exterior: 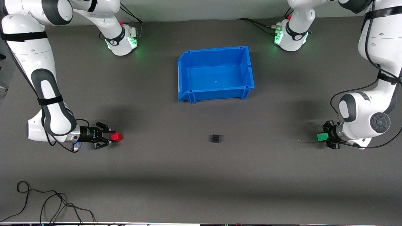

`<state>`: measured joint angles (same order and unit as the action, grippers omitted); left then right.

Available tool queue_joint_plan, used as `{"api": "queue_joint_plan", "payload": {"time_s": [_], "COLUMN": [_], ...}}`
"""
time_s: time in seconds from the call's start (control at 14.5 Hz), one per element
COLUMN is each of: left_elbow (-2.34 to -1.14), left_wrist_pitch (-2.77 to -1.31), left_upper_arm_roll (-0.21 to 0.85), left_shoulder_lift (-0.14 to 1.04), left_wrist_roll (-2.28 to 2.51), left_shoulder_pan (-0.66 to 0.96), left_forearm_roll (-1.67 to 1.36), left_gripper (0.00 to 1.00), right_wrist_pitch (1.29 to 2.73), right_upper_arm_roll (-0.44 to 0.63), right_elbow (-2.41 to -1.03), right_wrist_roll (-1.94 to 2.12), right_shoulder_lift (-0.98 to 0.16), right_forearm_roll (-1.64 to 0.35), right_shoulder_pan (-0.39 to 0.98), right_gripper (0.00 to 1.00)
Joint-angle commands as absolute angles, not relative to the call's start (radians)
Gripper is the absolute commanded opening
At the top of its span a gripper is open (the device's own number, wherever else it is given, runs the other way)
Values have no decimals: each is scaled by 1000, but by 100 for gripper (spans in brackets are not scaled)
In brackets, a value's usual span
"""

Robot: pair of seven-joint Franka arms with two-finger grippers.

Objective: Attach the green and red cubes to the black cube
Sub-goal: 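Close the right gripper on the red cube while the left gripper grasps green, then carry the red cube and green cube toward the black cube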

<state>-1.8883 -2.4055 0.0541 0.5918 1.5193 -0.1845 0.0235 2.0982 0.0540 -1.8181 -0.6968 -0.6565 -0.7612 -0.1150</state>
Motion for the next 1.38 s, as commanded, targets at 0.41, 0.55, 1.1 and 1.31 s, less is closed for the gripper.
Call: {"api": "queue_joint_plan", "payload": {"time_s": [0.41, 0.55, 1.1, 1.31], "left_elbow": [-1899, -1887, -1781, -1750], "left_wrist_pitch": [-2396, -2344, -2269, -2283], "left_upper_arm_roll": [51, 51, 52, 52], "left_shoulder_lift": [555, 539, 531, 552], "left_wrist_roll": [1522, 1523, 1695, 1744], "left_shoulder_pan": [-158, -126, 104, 198], "left_forearm_roll": [37, 37, 15, 11], "left_gripper": [0, 0, 0, 0], "right_wrist_pitch": [2050, 2043, 2114, 2231], "right_upper_arm_roll": [51, 45, 43, 43], "right_elbow": [-1709, -1672, -1491, -1462], "right_wrist_roll": [-744, -814, -1219, -1291], "right_shoulder_lift": [-652, -652, -719, -765], "right_forearm_roll": [-787, -784, -845, -931], "right_shoulder_pan": [-104, -91, 170, 290], "right_gripper": [0, 0, 0, 0]}}
